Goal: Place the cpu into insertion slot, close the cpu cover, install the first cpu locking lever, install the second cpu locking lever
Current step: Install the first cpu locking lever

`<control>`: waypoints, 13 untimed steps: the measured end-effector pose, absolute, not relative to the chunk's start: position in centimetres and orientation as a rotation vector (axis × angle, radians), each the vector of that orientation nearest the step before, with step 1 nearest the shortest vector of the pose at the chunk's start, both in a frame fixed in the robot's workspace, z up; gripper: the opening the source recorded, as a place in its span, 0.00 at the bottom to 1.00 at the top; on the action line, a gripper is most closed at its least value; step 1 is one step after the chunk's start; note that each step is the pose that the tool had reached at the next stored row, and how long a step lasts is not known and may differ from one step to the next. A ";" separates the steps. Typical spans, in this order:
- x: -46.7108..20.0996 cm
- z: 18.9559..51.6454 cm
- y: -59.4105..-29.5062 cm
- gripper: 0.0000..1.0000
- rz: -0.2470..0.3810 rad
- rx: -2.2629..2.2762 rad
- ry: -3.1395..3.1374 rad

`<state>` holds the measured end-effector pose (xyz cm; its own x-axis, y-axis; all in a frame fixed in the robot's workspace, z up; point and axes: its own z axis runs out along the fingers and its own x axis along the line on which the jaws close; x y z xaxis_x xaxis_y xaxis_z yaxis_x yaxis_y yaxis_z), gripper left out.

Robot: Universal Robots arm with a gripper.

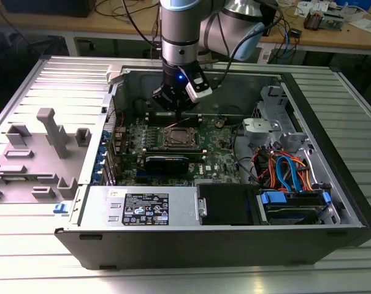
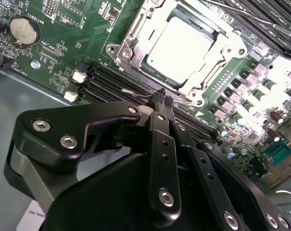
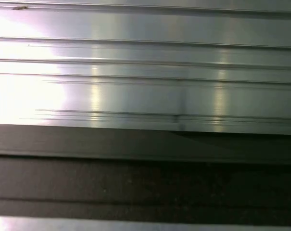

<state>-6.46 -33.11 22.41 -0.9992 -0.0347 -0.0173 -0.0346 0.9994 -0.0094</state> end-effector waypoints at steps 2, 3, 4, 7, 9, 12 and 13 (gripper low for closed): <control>-6.3 22.3 -33.1 0.11 -0.016 -0.054 3.124; -6.2 22.3 -33.1 0.11 -0.016 -0.054 3.124; -6.2 22.3 -33.1 0.11 -0.017 -0.054 3.124; -5.8 22.1 -33.1 0.11 -0.021 -0.054 3.124; -5.6 22.1 -33.1 0.11 -0.023 -0.054 3.124; -5.3 22.0 -33.1 0.11 -0.027 -0.054 3.124; -5.3 21.9 -33.1 0.11 -0.029 -0.054 3.124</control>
<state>-5.26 -33.11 21.94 -0.9992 -0.0349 -0.0169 -0.0346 0.9992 -0.0186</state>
